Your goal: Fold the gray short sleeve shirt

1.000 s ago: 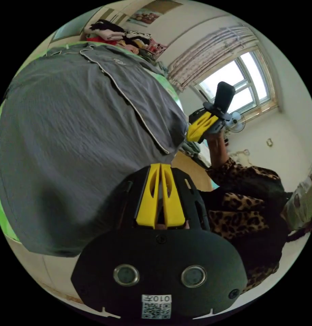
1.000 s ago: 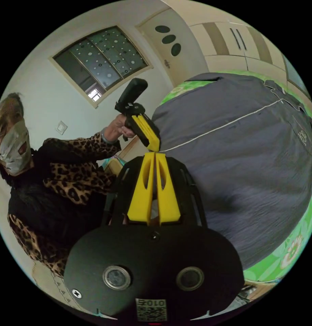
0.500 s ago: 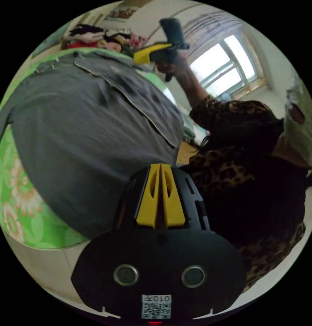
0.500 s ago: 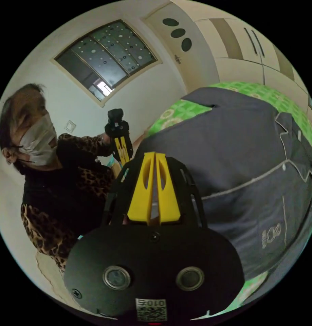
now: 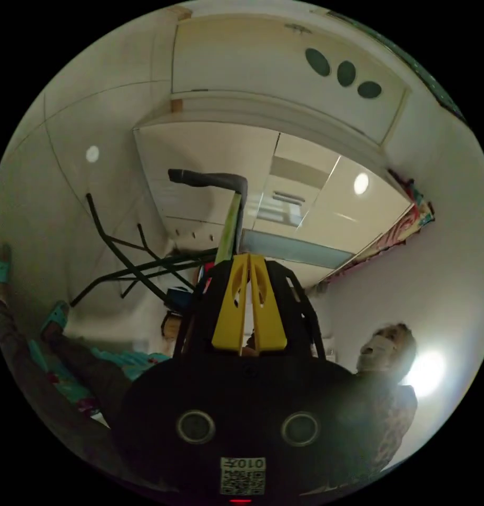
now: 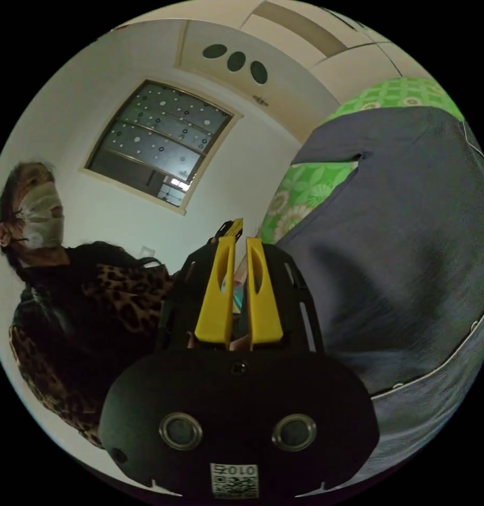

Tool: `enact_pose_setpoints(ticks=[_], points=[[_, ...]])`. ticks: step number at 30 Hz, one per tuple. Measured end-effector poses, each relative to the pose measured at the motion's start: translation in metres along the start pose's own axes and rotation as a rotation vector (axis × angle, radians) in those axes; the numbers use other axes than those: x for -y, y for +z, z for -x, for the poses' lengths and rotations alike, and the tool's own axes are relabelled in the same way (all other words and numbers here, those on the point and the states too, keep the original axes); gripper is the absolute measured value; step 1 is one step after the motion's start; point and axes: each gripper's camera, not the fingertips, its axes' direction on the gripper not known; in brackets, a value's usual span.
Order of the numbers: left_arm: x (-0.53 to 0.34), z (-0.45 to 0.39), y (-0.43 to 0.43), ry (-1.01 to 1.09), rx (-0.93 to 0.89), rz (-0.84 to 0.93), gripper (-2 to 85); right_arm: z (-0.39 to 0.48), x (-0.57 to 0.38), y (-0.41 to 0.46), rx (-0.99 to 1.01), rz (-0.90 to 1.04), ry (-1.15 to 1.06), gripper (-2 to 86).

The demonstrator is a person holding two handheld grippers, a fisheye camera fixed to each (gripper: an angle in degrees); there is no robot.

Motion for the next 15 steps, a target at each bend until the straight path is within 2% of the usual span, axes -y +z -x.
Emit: enact_pose_setpoints(ticks=[3,7,11,15], points=[[-0.017,0.010,-0.021,0.012,0.042,0.012,-0.1,0.007,0.013,0.024,-0.093,-0.030,0.042,3.3],[-0.008,-0.024,-0.027,0.204,0.216,0.142,-0.2,0.024,0.046,0.061,-0.310,-0.034,0.061,2.8],[0.012,-0.070,-0.012,0.450,0.406,0.309,-0.2,0.040,0.066,0.092,-0.405,-0.039,0.028,2.6],[0.015,-0.094,0.006,0.557,0.483,0.382,-0.2,0.034,0.062,0.119,-0.522,0.034,0.020,2.4]])
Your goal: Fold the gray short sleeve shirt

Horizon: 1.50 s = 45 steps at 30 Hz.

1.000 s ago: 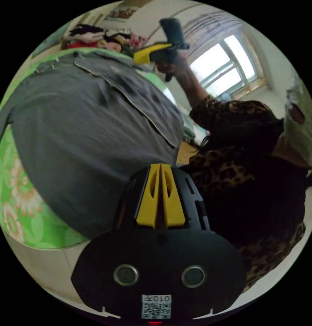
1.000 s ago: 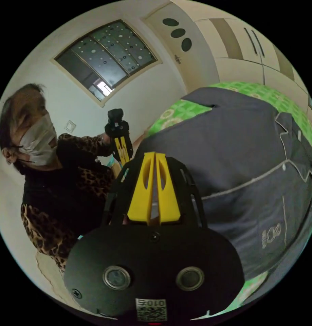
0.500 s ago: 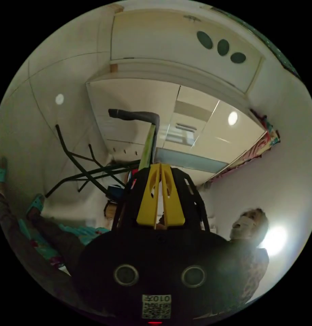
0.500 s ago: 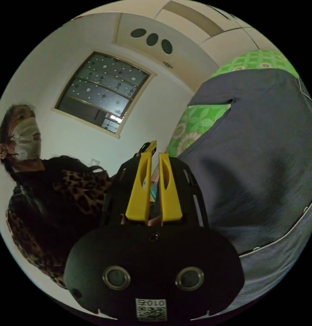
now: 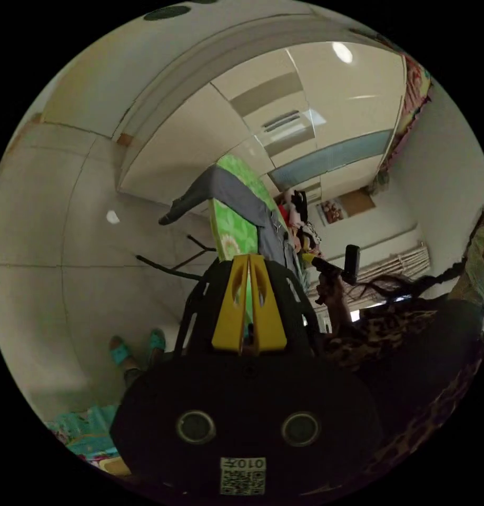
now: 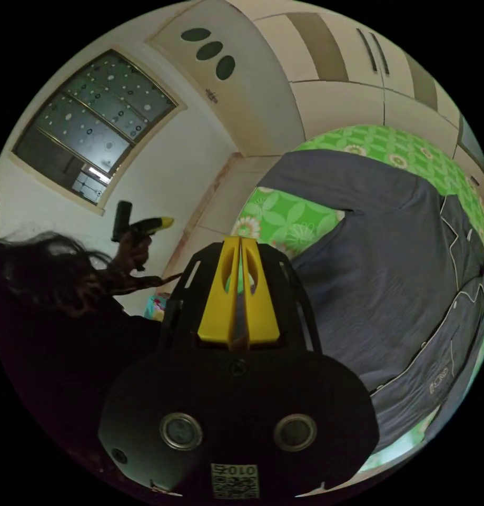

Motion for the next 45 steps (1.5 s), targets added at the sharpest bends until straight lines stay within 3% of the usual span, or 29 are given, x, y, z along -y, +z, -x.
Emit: enact_pose_setpoints(ticks=[6,13,19,22,26,29,32,36,39,45], points=[[-0.036,-0.042,0.012,-0.002,0.044,-0.003,-0.2,-0.021,-0.016,0.018,-0.068,-0.064,0.024,2.3],[-0.077,0.009,0.060,-0.076,0.060,0.097,-0.2,-0.040,-0.001,0.046,-0.049,-0.154,0.098,2.3],[-0.018,0.109,0.107,0.017,-0.104,0.264,-0.1,-0.018,-0.018,0.092,-0.099,-0.134,0.306,2.5],[0.031,0.154,0.135,0.092,-0.198,0.403,-0.1,0.001,-0.036,0.123,0.005,-0.198,0.465,2.5],[0.087,0.170,0.166,0.263,-0.165,0.577,-0.1,0.018,-0.043,0.171,0.116,-0.180,0.553,2.6],[0.107,0.174,0.188,0.286,-0.111,0.602,-0.2,0.027,-0.041,0.201,0.147,-0.146,0.529,3.1],[0.099,0.160,0.203,0.254,-0.085,0.594,-0.2,0.024,-0.044,0.224,0.129,-0.102,0.498,4.5],[0.065,0.149,0.228,0.243,-0.044,0.664,-0.2,0.012,-0.069,0.241,0.172,-0.220,0.558,6.7],[0.049,0.170,0.250,0.169,-0.069,0.697,-0.2,0.003,-0.081,0.257,0.251,-0.309,0.623,7.6],[0.057,0.227,0.307,0.175,-0.112,0.816,0.0,-0.006,-0.072,0.298,0.195,-0.381,0.811,11.7]])
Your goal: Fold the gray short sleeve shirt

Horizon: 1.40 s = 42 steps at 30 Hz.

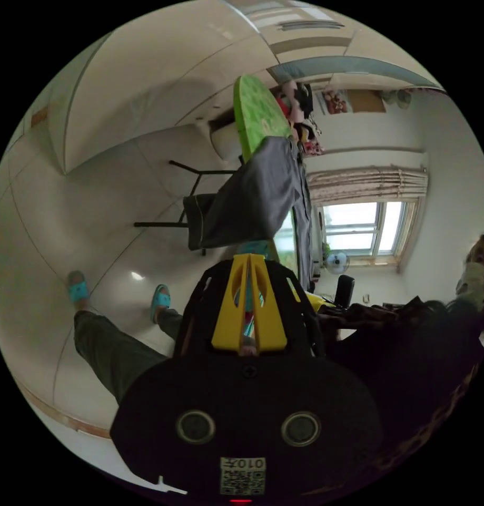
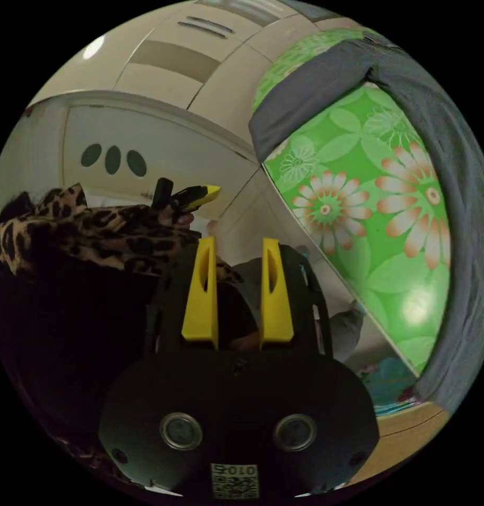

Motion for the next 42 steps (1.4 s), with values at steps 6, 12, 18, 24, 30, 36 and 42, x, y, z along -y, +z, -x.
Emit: enact_pose_setpoints(ticks=[6,12,18,24,30,36,42], points=[[0.087,0.095,0.055,0.148,-0.069,0.316,2.2,-0.007,-0.011,0.069,-0.084,-0.179,0.312,13.1],[0.147,0.109,0.108,0.376,-0.007,0.531,8.0,-0.022,0.010,0.136,-0.195,-0.103,0.368,13.3],[0.132,0.081,0.151,0.449,0.090,0.494,10.0,-0.049,0.028,0.151,-0.172,-0.241,0.355,13.6],[0.106,0.099,0.192,0.432,0.150,0.551,9.9,-0.065,0.049,0.163,-0.372,-0.285,0.388,13.8],[0.117,0.135,0.216,0.436,0.107,0.607,9.7,-0.082,0.064,0.168,-0.375,-0.329,0.450,11.6],[0.153,0.167,0.202,0.462,0.052,0.586,9.8,-0.073,0.053,0.165,-0.379,-0.390,0.522,3.2],[0.189,0.191,0.191,0.488,-0.093,0.561,11.8,-0.036,0.016,0.150,-0.047,-0.424,0.360,3.2]])
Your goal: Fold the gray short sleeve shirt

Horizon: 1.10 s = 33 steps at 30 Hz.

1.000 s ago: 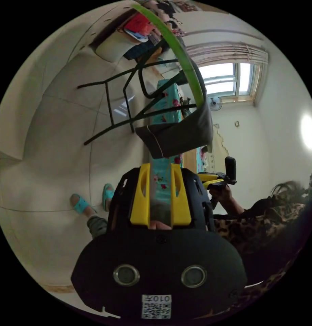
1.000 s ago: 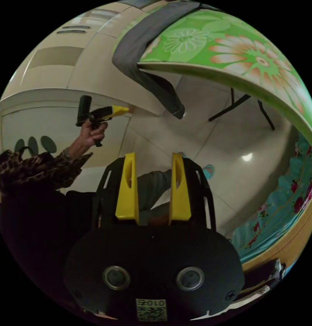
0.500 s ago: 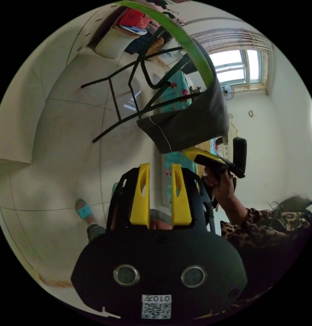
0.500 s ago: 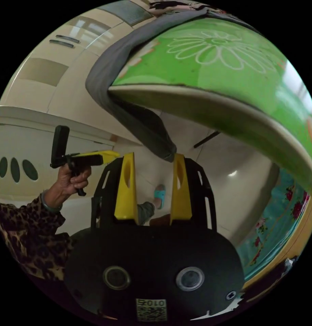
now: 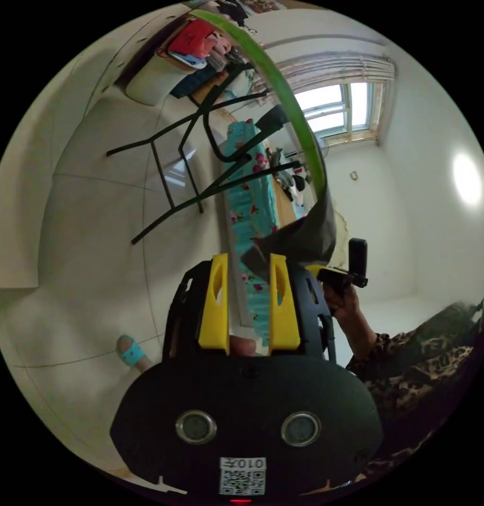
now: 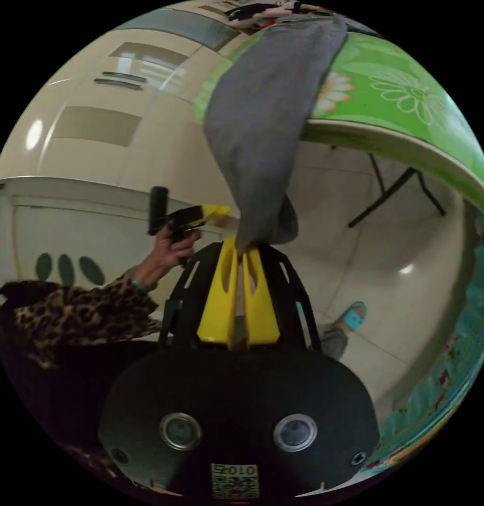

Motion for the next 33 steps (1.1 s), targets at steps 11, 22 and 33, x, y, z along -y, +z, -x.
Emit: enact_pose_setpoints(ticks=[11,22,33], points=[[0.005,0.030,0.011,0.100,-0.320,0.123,16.7,-0.005,-0.027,-0.072,0.598,-0.053,-0.215,3.2],[-0.017,0.033,0.032,0.113,-0.486,0.164,16.8,-0.017,-0.038,-0.105,0.647,-0.017,-0.183,3.3],[-0.090,0.038,-0.079,0.078,-0.599,-0.030,0.0,-0.022,-0.063,-0.123,0.357,0.164,0.004,3.3]])
